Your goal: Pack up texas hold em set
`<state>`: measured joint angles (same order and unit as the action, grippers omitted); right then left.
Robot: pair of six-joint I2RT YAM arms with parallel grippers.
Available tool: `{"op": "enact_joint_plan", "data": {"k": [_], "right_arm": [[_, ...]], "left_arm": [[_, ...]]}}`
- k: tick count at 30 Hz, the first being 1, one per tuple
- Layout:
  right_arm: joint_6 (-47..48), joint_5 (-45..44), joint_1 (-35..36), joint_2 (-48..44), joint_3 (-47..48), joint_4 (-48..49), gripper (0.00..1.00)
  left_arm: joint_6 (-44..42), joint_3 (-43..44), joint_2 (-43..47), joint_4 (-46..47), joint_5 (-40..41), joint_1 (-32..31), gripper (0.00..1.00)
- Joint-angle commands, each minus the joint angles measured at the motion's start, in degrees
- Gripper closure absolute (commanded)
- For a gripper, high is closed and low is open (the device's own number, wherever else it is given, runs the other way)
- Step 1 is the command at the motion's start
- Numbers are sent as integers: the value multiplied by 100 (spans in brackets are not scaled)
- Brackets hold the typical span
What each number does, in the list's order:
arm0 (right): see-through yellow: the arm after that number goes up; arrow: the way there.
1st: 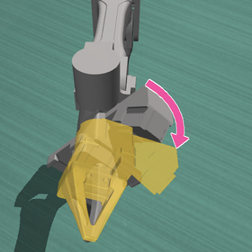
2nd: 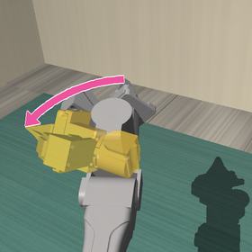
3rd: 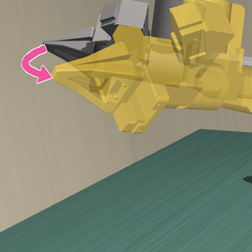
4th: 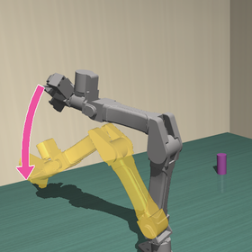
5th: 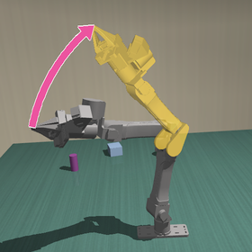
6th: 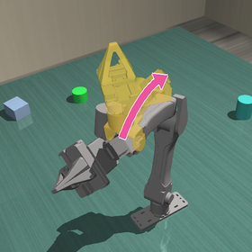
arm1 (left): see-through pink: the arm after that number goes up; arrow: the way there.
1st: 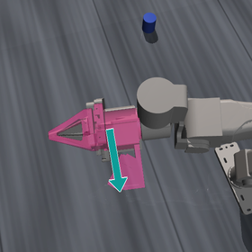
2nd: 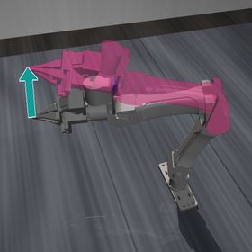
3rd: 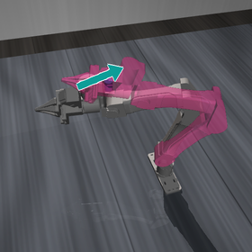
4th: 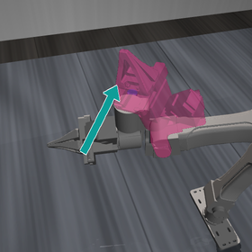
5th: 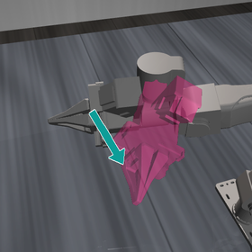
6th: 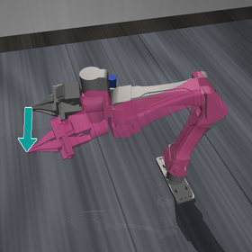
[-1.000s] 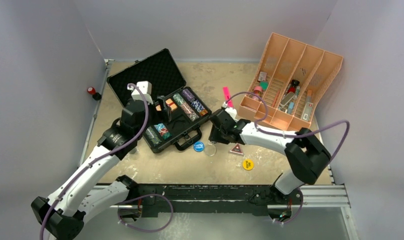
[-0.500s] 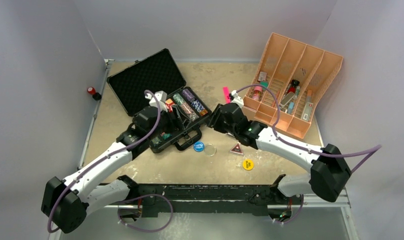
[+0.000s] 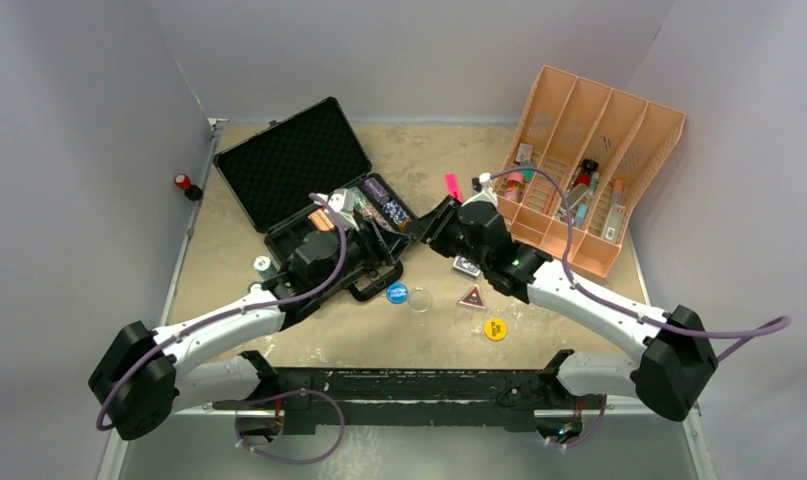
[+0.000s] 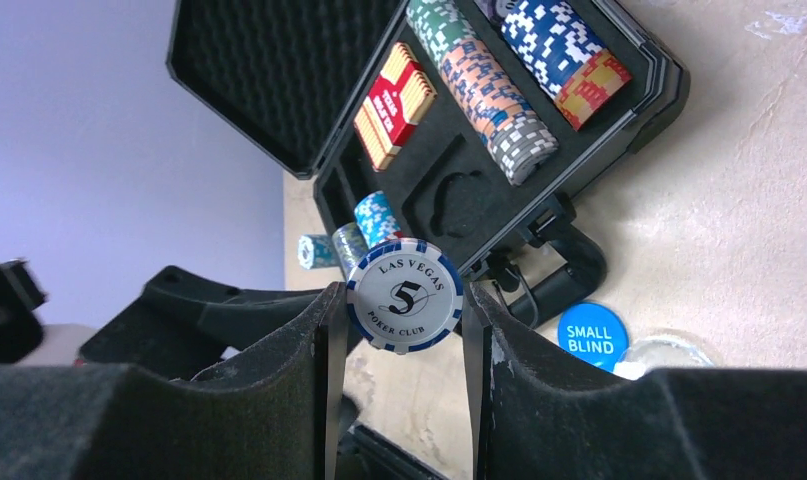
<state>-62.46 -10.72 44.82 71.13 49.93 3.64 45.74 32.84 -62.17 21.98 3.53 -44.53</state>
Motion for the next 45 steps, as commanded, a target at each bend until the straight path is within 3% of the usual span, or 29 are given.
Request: {"op": "enact_joint_plan", "data": {"k": [1,5,17,22,25,27,28,30,33,38,42,45], "right_arm": [[-350,167,-64,-322,-80,356,63],[-416,214,-91,-374,-79,371,63],[-641,586,-172,-291,-206,701,63],[-773,836,-218,-168,-247,898,63],[-743,953,-263,-72,-263,969,63],[-647,1034,-350,-56,-269,983,59],[-559,1055,-412,-74,-273,977,52],[-315,1061,-579,-206,-278,939,32],[11,979,-913,-539,-359,853,23],[628,572,-1161,-1168,-456,604,21],[832,427,-1167,-1493,-620,425,22],[881,391,-1168,-1702,-795,366,22]], "left_arm": [[-133,105,-282,849,170,-80,45],[-178,81,-307,859,368,-98,54],[-118,-23,-495,1492,325,-108,59],[-230,26,-606,1641,420,-108,80],[-409,75,-609,1554,536,-108,98],[-568,160,-578,1313,634,-106,100],[-659,240,-544,1111,696,-108,100],[-1012,427,-475,575,898,-107,100],[-1576,781,-407,-351,1181,-106,100],[-2859,1496,-453,-1681,1520,-108,100],[-4431,1996,-650,-2068,915,-98,100],[-5148,2333,-843,-2073,1175,-66,100]]}}
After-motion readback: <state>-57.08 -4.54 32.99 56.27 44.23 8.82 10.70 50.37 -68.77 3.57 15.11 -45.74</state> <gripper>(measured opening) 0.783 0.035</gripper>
